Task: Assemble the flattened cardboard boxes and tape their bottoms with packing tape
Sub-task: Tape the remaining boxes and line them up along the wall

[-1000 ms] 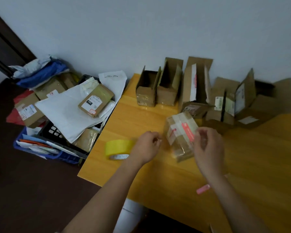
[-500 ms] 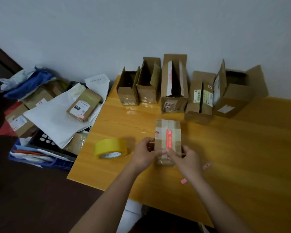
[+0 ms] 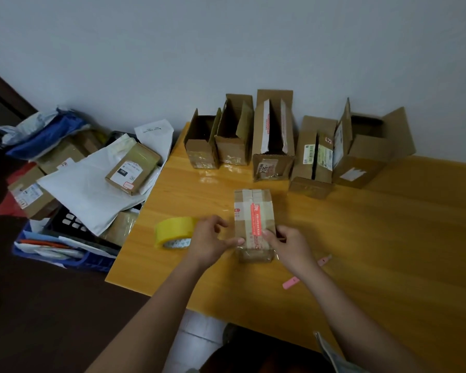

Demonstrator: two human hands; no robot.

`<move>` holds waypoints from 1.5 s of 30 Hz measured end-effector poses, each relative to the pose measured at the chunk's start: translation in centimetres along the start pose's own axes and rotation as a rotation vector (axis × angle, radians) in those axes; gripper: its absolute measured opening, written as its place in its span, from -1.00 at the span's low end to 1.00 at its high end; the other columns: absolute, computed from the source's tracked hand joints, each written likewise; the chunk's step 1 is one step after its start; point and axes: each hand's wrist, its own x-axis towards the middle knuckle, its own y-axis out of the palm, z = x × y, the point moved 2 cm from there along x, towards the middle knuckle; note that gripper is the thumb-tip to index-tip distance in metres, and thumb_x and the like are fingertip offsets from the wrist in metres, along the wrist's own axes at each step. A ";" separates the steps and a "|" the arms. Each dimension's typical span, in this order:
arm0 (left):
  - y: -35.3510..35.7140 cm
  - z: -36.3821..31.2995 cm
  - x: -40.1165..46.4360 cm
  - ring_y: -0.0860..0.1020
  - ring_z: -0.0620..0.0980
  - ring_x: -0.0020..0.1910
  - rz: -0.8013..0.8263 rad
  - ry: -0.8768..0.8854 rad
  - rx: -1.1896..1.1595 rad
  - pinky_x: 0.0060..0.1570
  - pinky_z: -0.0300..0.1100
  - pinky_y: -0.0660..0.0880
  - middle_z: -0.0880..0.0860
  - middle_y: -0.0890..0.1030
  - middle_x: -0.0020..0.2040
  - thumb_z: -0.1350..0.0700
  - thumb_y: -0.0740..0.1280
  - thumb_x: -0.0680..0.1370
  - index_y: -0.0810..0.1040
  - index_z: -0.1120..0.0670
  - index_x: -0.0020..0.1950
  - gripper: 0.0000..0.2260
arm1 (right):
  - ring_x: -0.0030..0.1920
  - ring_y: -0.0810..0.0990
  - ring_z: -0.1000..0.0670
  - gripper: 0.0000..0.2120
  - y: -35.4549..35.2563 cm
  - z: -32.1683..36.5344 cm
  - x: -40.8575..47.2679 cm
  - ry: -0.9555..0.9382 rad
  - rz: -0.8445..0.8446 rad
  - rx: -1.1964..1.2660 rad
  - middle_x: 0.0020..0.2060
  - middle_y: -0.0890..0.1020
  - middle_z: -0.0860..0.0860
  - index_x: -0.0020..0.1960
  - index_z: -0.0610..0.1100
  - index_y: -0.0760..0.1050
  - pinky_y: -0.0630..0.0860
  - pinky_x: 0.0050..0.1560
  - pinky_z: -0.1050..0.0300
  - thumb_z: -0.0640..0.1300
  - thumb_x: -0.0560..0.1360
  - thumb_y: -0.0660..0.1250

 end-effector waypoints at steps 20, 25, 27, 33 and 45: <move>0.9 -0.6 -2.0 0.65 -0.04 -0.28 -0.030 -0.045 -0.281 -0.27 -0.33 0.58 0.10 0.66 -0.21 0.26 0.50 0.44 0.62 0.30 0.09 -0.74 | 0.06 0.63 0.17 -0.71 0.1 -0.4 -0.5 -0.042 -0.018 0.122 0.04 0.65 0.17 0.25 0.07 0.52 0.56 -0.05 0.31 0.07 0.55 0.33; 0.8 -0.7 -2.5 0.67 -0.02 -0.15 -0.026 0.129 -0.297 -0.19 -0.16 0.64 0.03 0.58 0.08 0.31 0.45 0.47 0.52 0.00 0.23 -0.61 | 0.22 0.48 0.24 -0.46 -0.8 -0.1 -1.2 -0.091 0.022 0.139 0.23 0.51 0.19 0.44 0.27 0.27 0.57 0.08 0.17 0.02 0.54 0.36; 0.8 -0.7 -2.6 0.65 -0.03 -0.05 -0.027 0.239 -0.237 -0.12 -0.18 0.64 -0.03 0.55 0.13 0.34 0.43 0.47 0.56 -0.04 0.19 -0.62 | 0.16 0.47 0.39 -0.54 -1.2 0.1 -1.8 -0.130 0.058 0.151 0.21 0.47 0.29 0.35 0.27 0.38 0.55 0.03 0.28 -0.08 0.54 0.36; 1.8 -0.2 -2.7 0.59 -0.14 -0.03 -0.007 0.340 -0.047 -0.01 -0.44 0.53 -0.05 0.43 0.19 0.22 0.53 0.40 0.64 0.15 0.17 -0.66 | 0.21 0.47 0.21 -0.53 -1.0 -0.1 -2.3 -0.216 0.088 -0.006 0.15 0.33 0.43 0.10 0.32 0.49 0.42 0.27 0.29 -0.14 0.37 0.53; 2.9 -0.2 -2.6 0.60 -0.11 -0.09 -0.080 0.378 -0.014 0.00 -0.29 0.58 -0.09 0.40 0.19 0.26 0.50 0.43 0.62 0.11 0.22 -0.63 | 0.24 0.57 -0.02 -0.68 -0.5 -0.2 -1.0 -0.383 0.002 -0.329 0.27 0.57 -0.07 0.17 -0.16 0.58 0.52 0.14 0.33 -0.21 0.42 0.49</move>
